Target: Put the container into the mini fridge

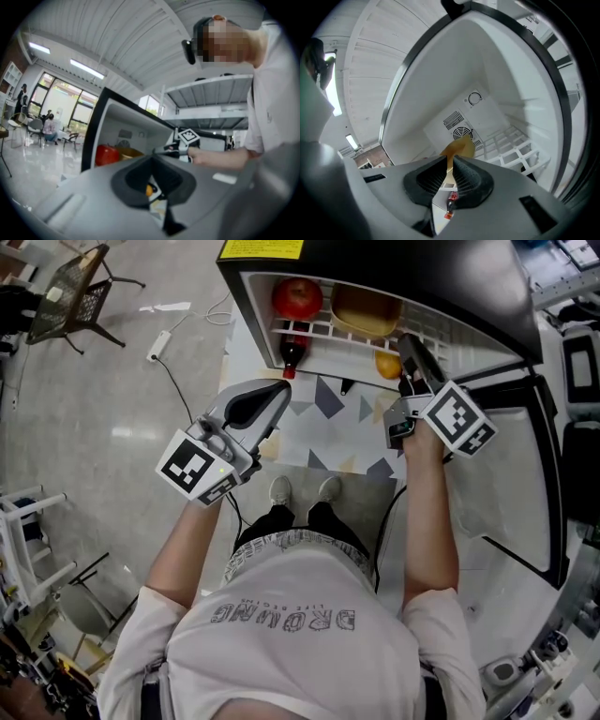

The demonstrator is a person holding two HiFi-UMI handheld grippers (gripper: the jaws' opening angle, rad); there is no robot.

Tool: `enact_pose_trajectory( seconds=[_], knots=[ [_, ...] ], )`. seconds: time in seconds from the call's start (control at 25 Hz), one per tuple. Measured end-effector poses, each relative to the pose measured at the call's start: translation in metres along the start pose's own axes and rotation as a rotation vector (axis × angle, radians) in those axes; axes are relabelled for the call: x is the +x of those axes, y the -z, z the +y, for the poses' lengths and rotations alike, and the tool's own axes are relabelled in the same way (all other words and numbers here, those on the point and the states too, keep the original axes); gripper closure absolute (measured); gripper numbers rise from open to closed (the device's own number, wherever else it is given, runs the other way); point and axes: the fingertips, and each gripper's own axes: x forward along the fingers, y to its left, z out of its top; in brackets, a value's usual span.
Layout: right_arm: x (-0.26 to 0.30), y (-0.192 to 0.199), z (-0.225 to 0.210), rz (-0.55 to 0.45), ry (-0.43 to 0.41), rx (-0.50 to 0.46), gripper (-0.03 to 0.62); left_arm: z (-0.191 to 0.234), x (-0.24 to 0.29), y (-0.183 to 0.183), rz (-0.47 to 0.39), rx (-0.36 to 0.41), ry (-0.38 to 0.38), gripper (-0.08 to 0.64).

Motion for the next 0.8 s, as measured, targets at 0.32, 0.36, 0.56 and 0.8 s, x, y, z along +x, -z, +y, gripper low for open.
enact_pose_trajectory(
  seconds=[0.32, 0.36, 0.56, 0.8],
  knots=[
    [-0.03, 0.005, 0.027, -0.028, -0.023, -0.098, 0.575, -0.015, -0.007, -0.003, 0.0, 0.013, 0.023, 0.554],
    [-0.034, 0.006, 0.03, -0.031, -0.028, -0.104, 0.577, -0.017, -0.008, -0.004, 0.0, 0.015, 0.027, 0.554],
    [-0.053, 0.013, 0.045, -0.041, -0.055, -0.116, 0.588, -0.028, -0.013, -0.007, -0.003, 0.026, 0.045, 0.554],
    [-0.073, 0.026, 0.057, -0.046, -0.081, -0.136, 0.589, -0.038, -0.021, -0.008, -0.004, 0.039, 0.061, 0.554]
  ],
)
